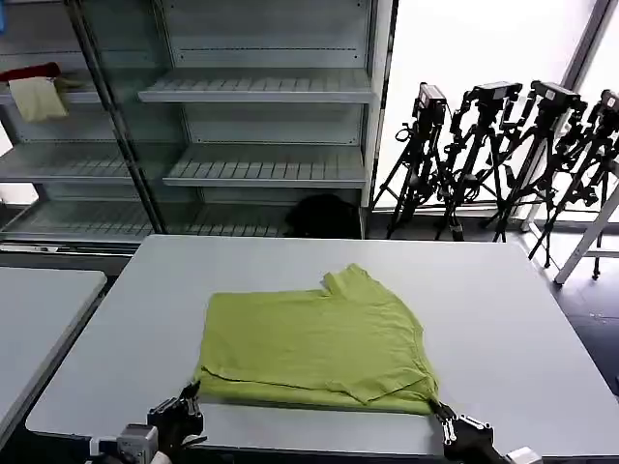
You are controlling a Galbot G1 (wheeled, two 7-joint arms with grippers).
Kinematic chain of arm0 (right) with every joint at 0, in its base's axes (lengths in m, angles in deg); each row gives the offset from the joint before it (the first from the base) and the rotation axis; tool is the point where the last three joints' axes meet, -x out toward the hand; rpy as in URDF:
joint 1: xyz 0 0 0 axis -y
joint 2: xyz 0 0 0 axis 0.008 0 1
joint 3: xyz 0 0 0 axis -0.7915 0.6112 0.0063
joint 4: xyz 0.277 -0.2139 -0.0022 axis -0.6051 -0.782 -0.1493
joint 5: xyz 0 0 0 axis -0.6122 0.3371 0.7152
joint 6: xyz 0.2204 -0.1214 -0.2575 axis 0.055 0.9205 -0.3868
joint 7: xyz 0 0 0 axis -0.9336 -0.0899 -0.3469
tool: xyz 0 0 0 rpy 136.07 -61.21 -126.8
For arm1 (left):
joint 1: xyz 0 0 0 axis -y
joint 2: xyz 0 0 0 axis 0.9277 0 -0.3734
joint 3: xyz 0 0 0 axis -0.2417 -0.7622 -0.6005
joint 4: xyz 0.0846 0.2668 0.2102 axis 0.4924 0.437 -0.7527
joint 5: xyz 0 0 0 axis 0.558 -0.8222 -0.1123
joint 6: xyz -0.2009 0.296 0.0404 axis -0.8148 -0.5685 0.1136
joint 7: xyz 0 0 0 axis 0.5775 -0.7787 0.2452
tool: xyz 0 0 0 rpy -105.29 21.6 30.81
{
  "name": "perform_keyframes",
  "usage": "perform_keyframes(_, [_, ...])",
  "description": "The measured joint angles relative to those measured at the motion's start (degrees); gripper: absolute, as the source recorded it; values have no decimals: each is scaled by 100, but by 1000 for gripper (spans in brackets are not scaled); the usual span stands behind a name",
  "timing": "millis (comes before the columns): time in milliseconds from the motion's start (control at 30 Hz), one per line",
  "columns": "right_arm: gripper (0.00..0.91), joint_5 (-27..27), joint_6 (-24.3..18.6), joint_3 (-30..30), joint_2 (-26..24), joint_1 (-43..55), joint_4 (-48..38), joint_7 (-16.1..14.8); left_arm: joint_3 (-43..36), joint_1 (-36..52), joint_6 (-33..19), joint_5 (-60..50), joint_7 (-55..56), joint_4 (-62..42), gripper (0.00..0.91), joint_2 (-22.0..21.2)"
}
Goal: Fold and organize the clothes.
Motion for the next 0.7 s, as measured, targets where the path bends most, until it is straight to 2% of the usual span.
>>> perform_keyframes(33, [907,3,4,-8,11,-35,21,26,-12,-39,0,-20,1,-1,907,-6])
perform_keyframes(367, [907,-67,65,-119,96,-375,326,436,-20,-350,31,-246,90,149,907,21])
perform_keyframes(700, [907,-347,272,-582,76,-388,849,780,88,-669,43,-529,204,714,907,167])
